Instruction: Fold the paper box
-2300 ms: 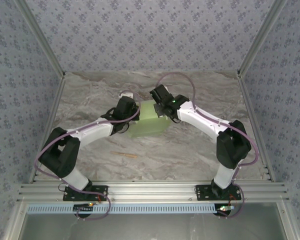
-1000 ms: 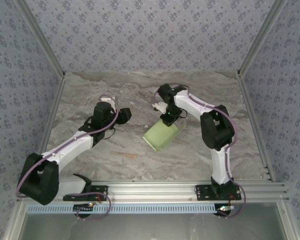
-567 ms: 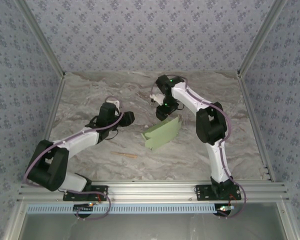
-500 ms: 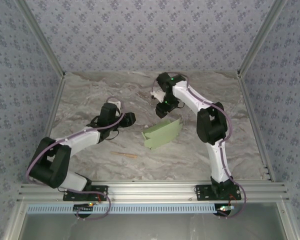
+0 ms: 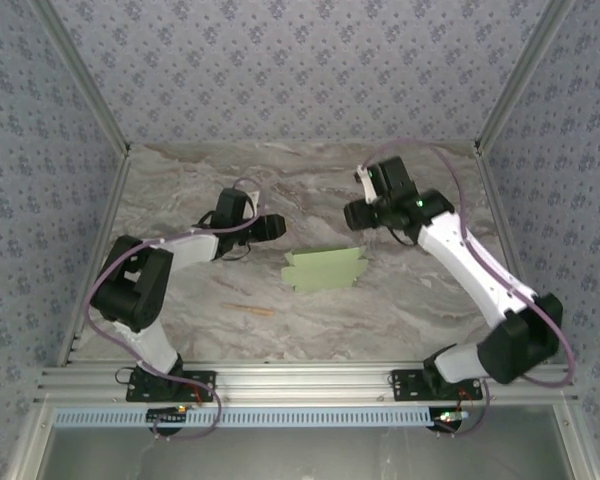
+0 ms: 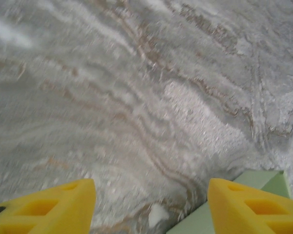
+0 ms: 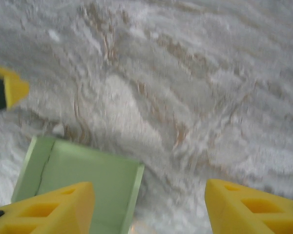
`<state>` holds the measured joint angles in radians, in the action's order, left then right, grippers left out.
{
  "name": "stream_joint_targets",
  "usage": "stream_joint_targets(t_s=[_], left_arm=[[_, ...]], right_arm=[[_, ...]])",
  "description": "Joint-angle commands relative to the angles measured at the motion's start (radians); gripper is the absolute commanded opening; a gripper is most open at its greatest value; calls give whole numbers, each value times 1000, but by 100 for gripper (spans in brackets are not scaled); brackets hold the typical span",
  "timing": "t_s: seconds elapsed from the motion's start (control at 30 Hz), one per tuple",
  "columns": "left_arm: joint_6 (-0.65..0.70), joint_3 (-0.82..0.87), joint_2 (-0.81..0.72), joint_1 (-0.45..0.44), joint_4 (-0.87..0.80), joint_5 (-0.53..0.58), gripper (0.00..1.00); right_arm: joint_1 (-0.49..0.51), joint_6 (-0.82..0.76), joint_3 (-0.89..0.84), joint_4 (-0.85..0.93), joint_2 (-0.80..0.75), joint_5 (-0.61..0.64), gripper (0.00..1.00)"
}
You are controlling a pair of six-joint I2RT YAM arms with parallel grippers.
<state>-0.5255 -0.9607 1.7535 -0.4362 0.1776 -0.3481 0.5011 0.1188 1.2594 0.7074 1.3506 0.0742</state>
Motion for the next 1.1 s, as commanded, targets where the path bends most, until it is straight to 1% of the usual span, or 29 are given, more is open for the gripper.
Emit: stream_joint_targets(t_s=[0.0,0.13,0.23,0.27,0.3,0.33,0.37,0.43,0.53,0.6,0.67,0.77,0.8,0.93,1.0,1.07], left_arm=[[63,-84,60,14,-66,-39,62],[97,-170,134,20,-113,-67,62],[112,-225,180,12,-135,-94,60],[119,-241,192,9,-150,-97,60],[128,-260,205,5,-167,-97,59],[135,-271,213,0,-177,-100,59],[143,-282,218,-5,-194,-97,59],[148,-286,213,-12,-214,-80,58],[134,-274,192,-13,-221,-50,58],[136,-273,178,-13,-237,-20,58],[136,-267,159,-12,-244,11,58],[114,-231,109,-6,-223,69,58],[102,-207,82,-4,-212,99,58],[51,-71,-56,0,-169,214,58],[19,1,-112,-7,-159,212,57],[-12,74,-156,-29,-162,209,56]], right_arm=[[78,72,-168,-13,-94,18,63],[210,66,-337,-47,-226,-149,61],[312,90,-447,-102,-252,-209,59],[333,98,-474,-136,-247,-200,59],[356,121,-492,-136,-238,-147,59],[357,153,-501,-125,-230,-88,59],[334,186,-500,-111,-221,-37,60],[253,192,-483,-79,-216,-26,59],[134,175,-459,-103,-212,-88,57],[109,159,-436,-102,-200,-100,57],[105,141,-413,-102,-182,-103,57],[94,144,-382,-68,-177,-71,58],[75,159,-380,-45,-185,-48,58],[-59,196,-396,24,-241,4,60],[-88,209,-405,40,-240,17,59],[-86,232,-427,28,-211,4,58]])
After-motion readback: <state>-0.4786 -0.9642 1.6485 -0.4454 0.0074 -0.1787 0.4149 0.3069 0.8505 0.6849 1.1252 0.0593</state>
